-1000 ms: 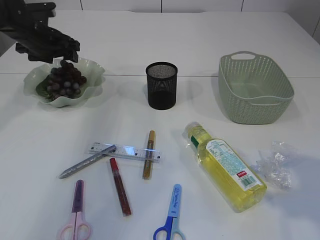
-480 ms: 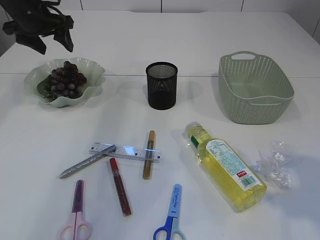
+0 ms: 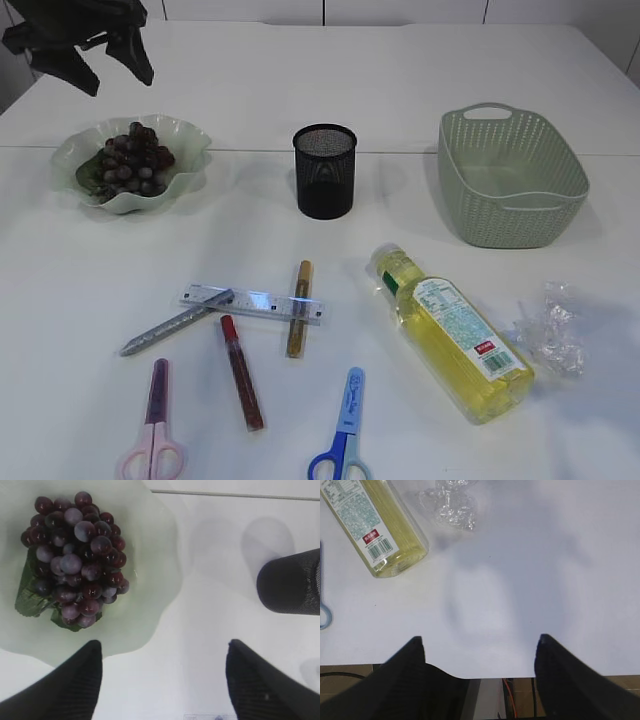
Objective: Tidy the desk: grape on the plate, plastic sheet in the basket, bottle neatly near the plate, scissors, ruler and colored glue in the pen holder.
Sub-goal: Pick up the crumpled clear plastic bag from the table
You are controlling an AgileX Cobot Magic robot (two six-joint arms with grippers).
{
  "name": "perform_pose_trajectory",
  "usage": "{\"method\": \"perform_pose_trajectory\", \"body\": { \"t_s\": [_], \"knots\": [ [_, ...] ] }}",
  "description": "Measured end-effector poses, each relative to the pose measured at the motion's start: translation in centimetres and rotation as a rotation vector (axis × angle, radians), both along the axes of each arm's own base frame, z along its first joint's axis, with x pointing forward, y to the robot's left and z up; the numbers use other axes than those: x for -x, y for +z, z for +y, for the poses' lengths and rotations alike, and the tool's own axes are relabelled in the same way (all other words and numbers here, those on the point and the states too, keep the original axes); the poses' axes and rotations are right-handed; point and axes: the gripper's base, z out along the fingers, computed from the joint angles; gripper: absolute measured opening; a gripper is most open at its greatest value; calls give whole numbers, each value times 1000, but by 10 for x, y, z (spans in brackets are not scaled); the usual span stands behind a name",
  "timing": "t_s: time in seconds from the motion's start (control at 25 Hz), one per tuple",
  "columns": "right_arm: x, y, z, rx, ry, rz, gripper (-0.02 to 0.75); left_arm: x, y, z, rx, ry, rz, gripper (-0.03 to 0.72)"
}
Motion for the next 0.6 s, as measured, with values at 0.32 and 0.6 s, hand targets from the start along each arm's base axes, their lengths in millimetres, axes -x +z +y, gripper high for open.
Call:
{"method": "perform_pose_trajectory", "body": {
  "t_s": [0.32, 0.6],
  "knots": [
    [-34, -20, 4, -46, -14, 24, 531, 10, 21, -13, 2, -38, -43, 551],
    [-67, -39, 5, -45, -25, 34, 531, 31, 41, -33, 1, -90, -63, 550]
  ]
}}
